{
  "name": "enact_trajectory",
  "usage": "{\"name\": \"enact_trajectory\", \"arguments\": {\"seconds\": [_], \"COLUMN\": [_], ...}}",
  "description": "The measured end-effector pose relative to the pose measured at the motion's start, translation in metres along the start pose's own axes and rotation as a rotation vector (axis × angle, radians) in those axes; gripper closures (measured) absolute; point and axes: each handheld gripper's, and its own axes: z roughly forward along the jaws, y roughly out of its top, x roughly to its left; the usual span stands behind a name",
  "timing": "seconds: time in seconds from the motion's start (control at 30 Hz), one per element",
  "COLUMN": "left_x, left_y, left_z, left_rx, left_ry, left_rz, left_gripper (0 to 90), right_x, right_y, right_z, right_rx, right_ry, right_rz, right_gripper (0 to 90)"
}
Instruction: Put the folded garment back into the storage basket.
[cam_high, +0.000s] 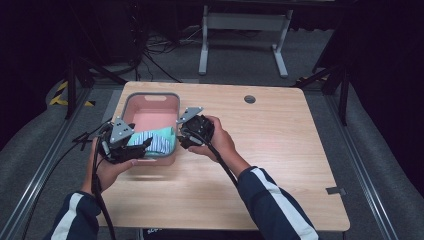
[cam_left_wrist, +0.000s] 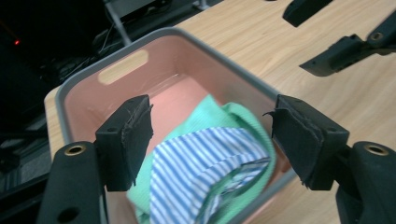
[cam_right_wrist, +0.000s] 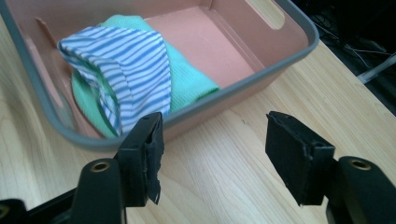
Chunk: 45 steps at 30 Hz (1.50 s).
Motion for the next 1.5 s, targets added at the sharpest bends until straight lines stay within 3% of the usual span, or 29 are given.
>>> {"name": "enact_trajectory", "arguments": {"seconds": [0.3,0.63,0.8,1.3,1.5], "left_x": [-0.019,-0.042,-0.052,-0.080,-0.092], "left_y": [0.007,0.008,0.008,0.001,-0.005], "left_z": [-0.002,0.004,0.007,0.017,0.026], "left_rx": [0.010,0.017,0.034,0.061,0.077], "left_ry": [-0.035,-0.086,-0.126,-0.174,-0.199], "left_rz": [0.055,0.101,0.146,0.209,0.239], "left_gripper": [25.9,25.4,26.1,24.6,24.0], "right_x": [-0.002,-0.001,-0.004,-0.017,-0.022], "right_y": [-0.011,-0.028,-0.039,-0.080,-0.101], "right_z": [-0.021,-0.030,-0.035,-0.064,-0.073], "right_rx": [0.012,0.068,0.080,0.112,0.126], "right_ry": [-0.026,-0.065,-0.064,-0.098,-0.100], "right_rz": [-0.034,-0.062,-0.053,-0.057,-0.035], "right_gripper": [36.4,35.7,35.6,34.3,34.0]}}
